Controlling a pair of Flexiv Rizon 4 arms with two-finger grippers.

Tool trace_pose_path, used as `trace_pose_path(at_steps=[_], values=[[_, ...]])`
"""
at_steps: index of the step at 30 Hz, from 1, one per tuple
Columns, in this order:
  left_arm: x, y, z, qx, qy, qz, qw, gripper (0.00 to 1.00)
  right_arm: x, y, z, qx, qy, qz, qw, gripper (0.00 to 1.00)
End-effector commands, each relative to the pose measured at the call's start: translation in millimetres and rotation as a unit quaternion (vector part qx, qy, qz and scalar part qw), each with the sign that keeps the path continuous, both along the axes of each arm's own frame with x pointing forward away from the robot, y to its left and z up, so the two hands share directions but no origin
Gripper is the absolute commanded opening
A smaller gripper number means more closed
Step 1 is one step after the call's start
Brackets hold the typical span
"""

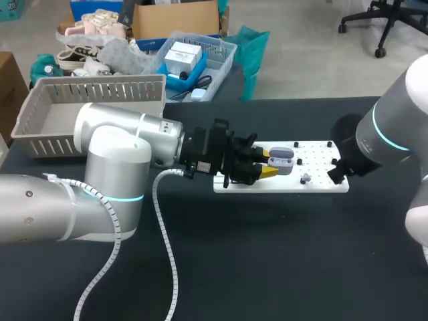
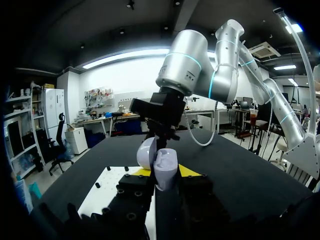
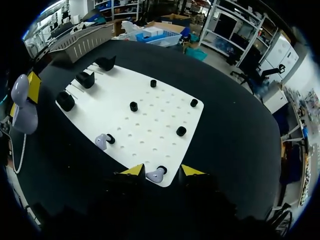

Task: Pick up each earbud case from the left stands, insert the matching earbuds, close the lid, and place the case in the box.

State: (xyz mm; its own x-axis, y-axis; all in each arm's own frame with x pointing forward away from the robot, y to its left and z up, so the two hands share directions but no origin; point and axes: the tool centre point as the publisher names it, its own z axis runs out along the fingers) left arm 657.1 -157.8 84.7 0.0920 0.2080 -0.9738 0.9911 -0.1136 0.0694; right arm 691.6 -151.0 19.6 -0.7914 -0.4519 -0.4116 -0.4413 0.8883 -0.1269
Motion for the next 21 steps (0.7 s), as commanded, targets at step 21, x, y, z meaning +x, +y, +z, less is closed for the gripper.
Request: trace_pose_path(at_steps=[21], values=[[-1.1,0.4,-0.1,0.0,-0.001,0.002,1.0,0.0,-3.9,-1.1,-6.2,-0.056,-0.026,-0.033,0.998,0.11]])
